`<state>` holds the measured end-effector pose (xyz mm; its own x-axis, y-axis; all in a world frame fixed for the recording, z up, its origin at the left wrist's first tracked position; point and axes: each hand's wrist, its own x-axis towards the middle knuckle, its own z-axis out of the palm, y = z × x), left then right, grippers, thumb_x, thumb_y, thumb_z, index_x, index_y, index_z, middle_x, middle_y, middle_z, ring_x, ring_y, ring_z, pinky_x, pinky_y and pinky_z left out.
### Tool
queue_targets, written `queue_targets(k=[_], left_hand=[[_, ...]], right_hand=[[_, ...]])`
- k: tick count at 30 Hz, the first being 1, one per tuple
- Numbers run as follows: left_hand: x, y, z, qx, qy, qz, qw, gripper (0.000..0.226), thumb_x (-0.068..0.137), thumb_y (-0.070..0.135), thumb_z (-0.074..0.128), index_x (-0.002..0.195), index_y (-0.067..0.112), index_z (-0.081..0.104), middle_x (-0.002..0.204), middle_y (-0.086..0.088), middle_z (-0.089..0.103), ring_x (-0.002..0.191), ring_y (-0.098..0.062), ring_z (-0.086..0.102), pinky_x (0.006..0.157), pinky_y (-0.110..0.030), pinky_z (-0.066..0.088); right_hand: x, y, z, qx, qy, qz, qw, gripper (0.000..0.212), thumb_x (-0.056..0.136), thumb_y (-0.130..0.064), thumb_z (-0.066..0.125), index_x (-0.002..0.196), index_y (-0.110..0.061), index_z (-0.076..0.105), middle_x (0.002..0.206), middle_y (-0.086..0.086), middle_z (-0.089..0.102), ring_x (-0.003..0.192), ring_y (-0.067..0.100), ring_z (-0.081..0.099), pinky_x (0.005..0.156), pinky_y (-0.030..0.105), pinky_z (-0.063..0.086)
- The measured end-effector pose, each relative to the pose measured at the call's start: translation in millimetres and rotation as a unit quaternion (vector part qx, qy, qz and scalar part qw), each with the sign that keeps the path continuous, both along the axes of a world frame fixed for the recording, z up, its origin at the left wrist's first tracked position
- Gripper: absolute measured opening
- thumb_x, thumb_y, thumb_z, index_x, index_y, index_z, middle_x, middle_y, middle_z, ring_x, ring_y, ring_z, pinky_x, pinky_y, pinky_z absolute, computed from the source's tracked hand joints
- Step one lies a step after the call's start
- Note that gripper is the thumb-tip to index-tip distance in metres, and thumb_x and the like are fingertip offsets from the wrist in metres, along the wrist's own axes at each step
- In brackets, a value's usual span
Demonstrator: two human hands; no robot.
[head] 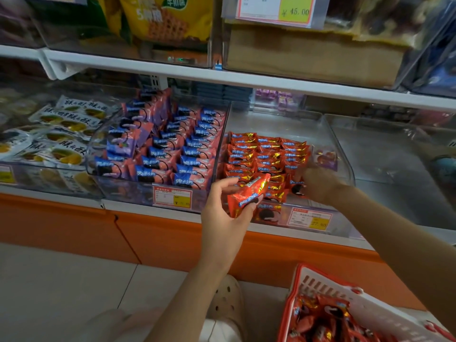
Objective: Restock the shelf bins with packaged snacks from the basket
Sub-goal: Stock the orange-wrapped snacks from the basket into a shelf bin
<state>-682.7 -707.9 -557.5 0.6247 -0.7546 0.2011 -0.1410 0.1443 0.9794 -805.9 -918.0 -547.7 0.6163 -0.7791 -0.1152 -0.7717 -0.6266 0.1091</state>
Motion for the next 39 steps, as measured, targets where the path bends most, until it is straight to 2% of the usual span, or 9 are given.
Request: queue_targets(k=[5,10,14,17,20,23,27,33,39], left_hand=[[-9.9,3.0,2.1,0.003,0.039,-0.010,0.999,0.040,0.080,0.014,0.073,0.106,0.035,0.050,0.107,0.012,0.062,0.097,0.005,0.060,0.069,-0.009,0.049],[-14.0,2.1,-4.3,0.013,0.032,-0.037,0.999,0.034,0.085,0.019,0.068,0.117,0.023,0.056,0.109,0.003,0.065,0.101,-0.004,0.063,0.069,-0.010,0.049],[-15.9,1.5,-10.9,-0.003,0.019,-0.053,0.998,0.046,0.081,0.029,0.065,0.123,0.011,0.059,0.112,-0.005,0.065,0.105,-0.014,0.063,0.075,-0.014,0.050],[-18.8,3.1,-13.3,-0.011,0.006,-0.072,0.997,0.051,0.078,0.035,0.063,0.123,0.013,0.058,0.115,-0.004,0.065,0.109,-0.014,0.061,0.084,-0.018,0.051],[-23.3,4.2,-11.3,-0.005,-0.074,-0.077,0.994,0.041,0.079,0.038,0.059,0.117,0.022,0.057,0.113,0.007,0.061,0.109,-0.003,0.057,0.084,-0.011,0.046],[-22.4,1.9,-12.7,0.027,-0.192,-0.064,0.979,0.028,0.088,0.035,0.056,0.115,0.031,0.052,0.113,0.015,0.053,0.112,0.003,0.049,0.087,-0.005,0.039],[-13.1,-5.1,-23.4,0.078,-0.352,-0.010,0.933,0.042,0.092,0.032,0.051,0.133,0.021,0.051,0.126,0.010,0.043,0.122,-0.001,0.032,0.103,-0.019,0.027],[-10.7,-7.6,-37.8,0.145,-0.422,-0.010,0.895,0.047,0.091,0.018,0.059,0.137,0.019,0.048,0.135,0.000,0.045,0.133,-0.016,0.034,0.110,-0.030,0.021],[-9.6,-8.1,-43.1,0.133,-0.452,0.010,0.882,0.051,0.085,0.013,0.065,0.134,0.017,0.052,0.131,-0.003,0.052,0.129,-0.024,0.043,0.108,-0.042,0.034]], right_hand=[[-5.7,20.2,10.5,0.008,-0.050,0.002,0.999,0.041,0.094,-0.012,0.051,0.135,-0.020,0.046,0.131,0.008,0.053,0.111,0.027,0.058,0.088,0.035,0.051],[-13.2,72.1,38.6,0.109,-0.267,0.057,0.956,0.032,0.099,-0.019,0.044,0.130,-0.016,0.053,0.124,0.001,0.055,0.106,0.010,0.054,0.081,0.013,0.041],[-22.8,108.6,48.3,0.219,-0.280,0.126,0.926,0.038,0.096,-0.032,0.045,0.133,-0.022,0.050,0.119,-0.013,0.055,0.104,-0.003,0.053,0.080,0.004,0.043],[-30.1,122.9,45.1,0.216,-0.290,0.134,0.922,0.040,0.092,-0.033,0.057,0.130,-0.028,0.050,0.110,-0.024,0.053,0.096,-0.010,0.053,0.080,0.003,0.042],[-37.4,124.6,45.0,0.174,-0.299,0.114,0.931,0.036,0.089,-0.033,0.063,0.122,-0.038,0.048,0.097,-0.035,0.044,0.085,-0.019,0.047,0.070,0.000,0.041],[-47.9,114.6,51.6,0.173,-0.294,0.075,0.937,0.035,0.088,-0.034,0.063,0.121,-0.034,0.050,0.105,-0.021,0.053,0.086,-0.005,0.055,0.066,0.008,0.047],[-59.1,93.2,61.8,0.117,-0.309,-0.005,0.944,0.039,0.091,-0.030,0.059,0.129,-0.023,0.049,0.110,-0.007,0.051,0.084,0.008,0.056,0.061,0.013,0.046],[-38.7,55.3,50.7,0.046,-0.173,-0.009,0.984,0.042,0.094,-0.020,0.056,0.135,-0.016,0.044,0.128,0.009,0.056,0.107,0.024,0.059,0.087,0.030,0.048],[-10.6,17.6,20.6,0.009,-0.004,-0.014,1.000,0.035,0.093,-0.018,0.056,0.128,-0.012,0.052,0.120,0.011,0.062,0.106,0.028,0.062,0.090,0.038,0.052]])
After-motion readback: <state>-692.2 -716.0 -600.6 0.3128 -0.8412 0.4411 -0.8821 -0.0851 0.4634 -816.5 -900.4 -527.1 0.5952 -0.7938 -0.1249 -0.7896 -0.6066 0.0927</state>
